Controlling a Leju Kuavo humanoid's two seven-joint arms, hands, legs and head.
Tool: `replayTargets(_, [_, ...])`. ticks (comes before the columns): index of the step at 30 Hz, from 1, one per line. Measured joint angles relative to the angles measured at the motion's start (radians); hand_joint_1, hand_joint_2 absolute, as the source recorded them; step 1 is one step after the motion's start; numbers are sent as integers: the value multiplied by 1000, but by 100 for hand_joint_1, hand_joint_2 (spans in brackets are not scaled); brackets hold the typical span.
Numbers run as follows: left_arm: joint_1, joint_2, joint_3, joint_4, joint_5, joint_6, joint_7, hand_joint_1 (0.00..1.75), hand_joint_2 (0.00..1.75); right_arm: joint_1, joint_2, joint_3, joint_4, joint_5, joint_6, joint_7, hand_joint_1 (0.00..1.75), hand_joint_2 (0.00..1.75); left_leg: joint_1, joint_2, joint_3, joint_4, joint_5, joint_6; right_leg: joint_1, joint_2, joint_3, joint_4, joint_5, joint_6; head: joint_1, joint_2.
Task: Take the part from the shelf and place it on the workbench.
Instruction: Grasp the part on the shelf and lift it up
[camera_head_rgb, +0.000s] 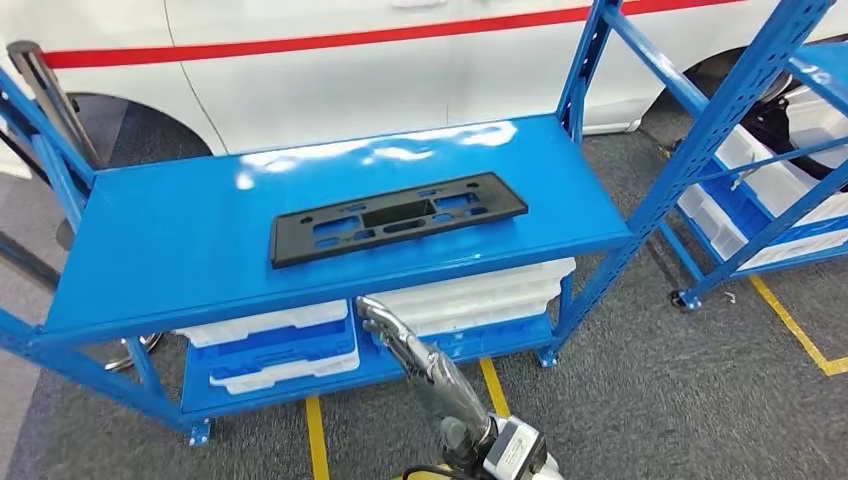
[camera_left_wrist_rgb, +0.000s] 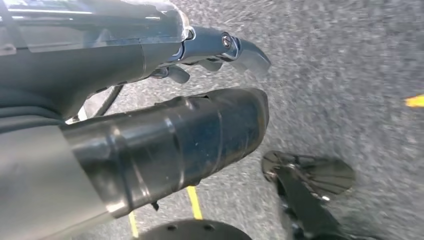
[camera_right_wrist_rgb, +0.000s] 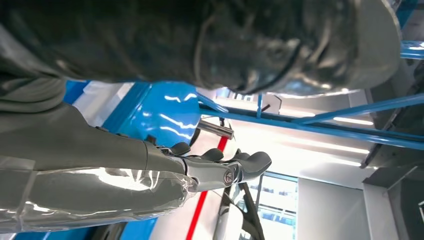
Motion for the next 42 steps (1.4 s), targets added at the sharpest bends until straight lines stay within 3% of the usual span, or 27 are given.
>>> replayTargets(3, [-1,0,0,0,-1,0,0,0,0,0,0,1,-2,1,-1,0,0,0,-2,0,12,8,-2,-20,4,3,17,-15,2,-25,2,0])
replayTargets(5, [-2,0,1,0,-1,0,0,0,0,-1,0,2,-5,2,-2,0,0,0,-1,2,-1,56,-22,-25,2,5,38,-27,-5,-39,2,0])
replayTargets(8, [-6,0,1,0,-2,0,0,0,0,-3,0,5,-5,3,-2,0,0,0,-1,2,-106,223,-95,-25,8,4,55,-32,-19,-54,1,0])
replayTargets(9, [-5,0,1,0,-2,0,0,0,0,-2,0,6,-5,3,-2,0,0,0,-1,2,-141,265,-105,-25,11,4,60,-32,-24,-57,1,0])
replayTargets(10, [-3,0,2,0,-2,0,0,0,0,-2,0,6,-5,3,-2,0,0,0,-2,2,-163,278,-96,-25,14,6,67,-32,-30,-58,1,0])
replayTargets(11, [-1,1,2,0,-2,0,0,0,0,-2,0,7,-5,3,-2,0,0,0,-3,2,-167,256,-65,-22,17,8,76,-32,-37,-58,1,0])
replayTargets(13, [2,2,4,0,-3,0,0,0,0,-2,0,7,-5,3,-3,0,0,0,-8,2,-141,146,28,-9,20,10,97,-31,-52,-55,2,0])
replayTargets(14, [2,2,5,0,-4,0,-1,0,0,-2,0,7,-5,4,-4,0,0,0,-12,3,-128,92,45,-4,22,11,105,-30,-59,-52,2,0])
replayTargets(16, [0,3,7,0,-8,0,-3,0,0,-3,0,8,-5,5,-6,0,0,0,-19,2,-113,37,50,6,24,10,112,-24,-69,-40,2,0])
replayTargets(17, [0,4,7,0,-9,0,-4,0,0,-3,0,8,-6,5,-8,-1,0,0,-20,1,-109,29,44,9,25,11,114,-19,-71,-34,1,0])
replayTargets(19, [3,2,8,0,-10,0,-4,0,0,-3,0,8,-7,6,-11,-1,0,0,-14,3,-92,19,64,18,25,10,114,1,-80,-23,1,0])
replayTargets(21, [2,1,9,0,-10,-1,-4,0,0,-4,-1,8,-10,6,-13,-2,0,0,-9,5,-79,15,67,24,20,9,85,62,-121,-11,3,0])
replayTargets(24, [-1,2,12,0,-10,-2,-5,0,0,-3,-3,8,-11,7,-14,-2,0,0,-9,5,-75,15,59,26,4,7,-20,227,-190,6,3,0])
replayTargets(25, [-1,2,14,0,-11,-3,-5,0,0,-3,-4,8,-11,8,-14,-2,0,0,-8,5,-71,15,54,24,-1,6,-42,248,-185,10,3,0])
replayTargets(26, [0,2,16,0,-11,-3,-5,0,0,-3,-5,8,-11,11,-14,-2,0,0,-6,4,-65,15,49,21,-5,5,-48,232,-158,13,3,0])
replayTargets(28, [2,2,18,0,-11,-3,-5,0,0,-3,-6,8,-11,17,-16,-2,0,0,-2,1,-48,14,35,13,-11,8,-16,119,-65,18,3,0])
replayTargets(30, [-1,2,20,0,-13,-3,-5,0,0,-4,-7,8,-11,26,-20,0,0,0,2,-6,-39,14,26,1,-9,22,14,23,-23,15,4,0])
replayTargets(32, [-7,2,22,0,-14,-3,-6,0,0,-3,-8,10,-11,35,-26,1,0,0,1,-15,-39,15,24,-12,-2,28,18,2,-27,1,4,0])
replayTargets(35, [-10,2,23,0,-17,-4,-7,0,0,-4,-9,16,-14,44,-34,1,0,0,1,-13,-42,40,9,-24,-3,11,37,-12,-20,-21,3,0])
replayTargets(37, [-10,3,24,0,-19,-4,-8,0,0,-6,-9,21,-16,48,-35,1,0,0,1,-5,-85,125,-37,-26,-2,-1,48,-20,-22,-33,3,0])
replayTargets(39, [-9,2,24,0,-21,-4,-8,0,0,-7,-9,23,-17,51,-36,2,0,0,0,-3,-156,247,-88,-27,4,-15,50,-20,-27,-41,3,0])
replayTargets(40, [-8,3,24,0,-21,-4,-8,0,0,-7,-9,23,-17,52,-36,2,0,0,0,-3,-181,283,-95,-27,8,-21,51,-20,-29,-44,3,0])
replayTargets(41, [-6,3,24,0,-21,-4,-8,0,0,-7,-10,24,-17,52,-36,3,0,0,0,-2,-189,286,-82,-25,11,-27,53,-20,-31,-46,3,0])
replayTargets(42, [-4,4,24,0,-22,-4,-8,0,0,-7,-10,25,-17,53,-36,3,0,0,-1,1,-180,251,-51,-22,13,-32,57,-19,-33,-47,3,0])
